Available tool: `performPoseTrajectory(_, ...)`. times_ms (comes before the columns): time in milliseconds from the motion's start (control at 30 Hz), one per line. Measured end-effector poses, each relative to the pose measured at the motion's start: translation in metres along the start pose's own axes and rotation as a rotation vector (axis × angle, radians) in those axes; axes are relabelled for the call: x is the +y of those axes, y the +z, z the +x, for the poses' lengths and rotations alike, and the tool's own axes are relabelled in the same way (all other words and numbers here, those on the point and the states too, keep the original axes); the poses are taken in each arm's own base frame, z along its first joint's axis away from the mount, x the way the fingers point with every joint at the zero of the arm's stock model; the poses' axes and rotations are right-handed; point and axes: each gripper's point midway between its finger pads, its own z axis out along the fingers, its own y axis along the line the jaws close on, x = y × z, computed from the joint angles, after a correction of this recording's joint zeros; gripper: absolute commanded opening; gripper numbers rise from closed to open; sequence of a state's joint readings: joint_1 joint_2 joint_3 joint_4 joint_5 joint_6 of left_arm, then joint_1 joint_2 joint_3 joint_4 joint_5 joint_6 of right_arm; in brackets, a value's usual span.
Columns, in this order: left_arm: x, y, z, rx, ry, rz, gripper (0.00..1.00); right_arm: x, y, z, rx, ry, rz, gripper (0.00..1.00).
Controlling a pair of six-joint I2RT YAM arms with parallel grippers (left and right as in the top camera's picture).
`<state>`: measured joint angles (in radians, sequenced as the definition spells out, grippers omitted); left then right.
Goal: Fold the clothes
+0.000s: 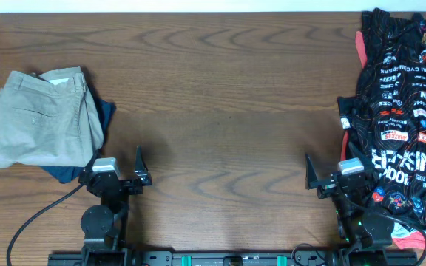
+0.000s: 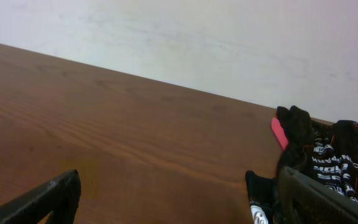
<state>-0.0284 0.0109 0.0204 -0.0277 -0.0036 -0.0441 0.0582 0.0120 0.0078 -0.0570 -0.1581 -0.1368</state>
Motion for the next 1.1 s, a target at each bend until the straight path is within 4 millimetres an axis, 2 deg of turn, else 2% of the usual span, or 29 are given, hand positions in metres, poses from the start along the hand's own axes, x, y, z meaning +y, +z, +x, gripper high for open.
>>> performPoseTrajectory(300,0.001,-0.002,0.004,0.044,-0.002,-0.005,0.98,-0.012,0.001,0.009,0.040,0.073,0.071,0.99)
performPoseTrajectory(467,0.005,-0.008,0.031,0.234,0.004,-0.034,0.98,-0.019,0.005,0.028,0.149,0.125,0.115,0.99)
performPoseTrajectory(533,0.006,-0.011,0.037,0.302,0.007,-0.044,0.98,-0.022,0.006,0.028,0.189,0.138,0.126,0.99)
performPoseTrajectory(700,0.005,-0.016,0.021,0.434,0.000,-0.067,0.98,-0.030,0.017,0.015,0.317,0.152,0.146,0.99)
performPoseTrajectory(800,0.004,-0.018,0.012,0.528,-0.014,-0.084,0.98,-0.034,0.027,0.016,0.431,0.165,0.148,0.99)
performPoseTrajectory(933,0.002,-0.015,0.008,0.649,-0.032,-0.099,0.98,-0.044,0.040,0.041,0.669,0.217,0.175,0.99)
performPoseTrajectory(1100,-0.002,-0.008,0.016,0.747,-0.049,-0.090,0.98,-0.054,0.052,0.067,0.826,0.271,0.196,0.99)
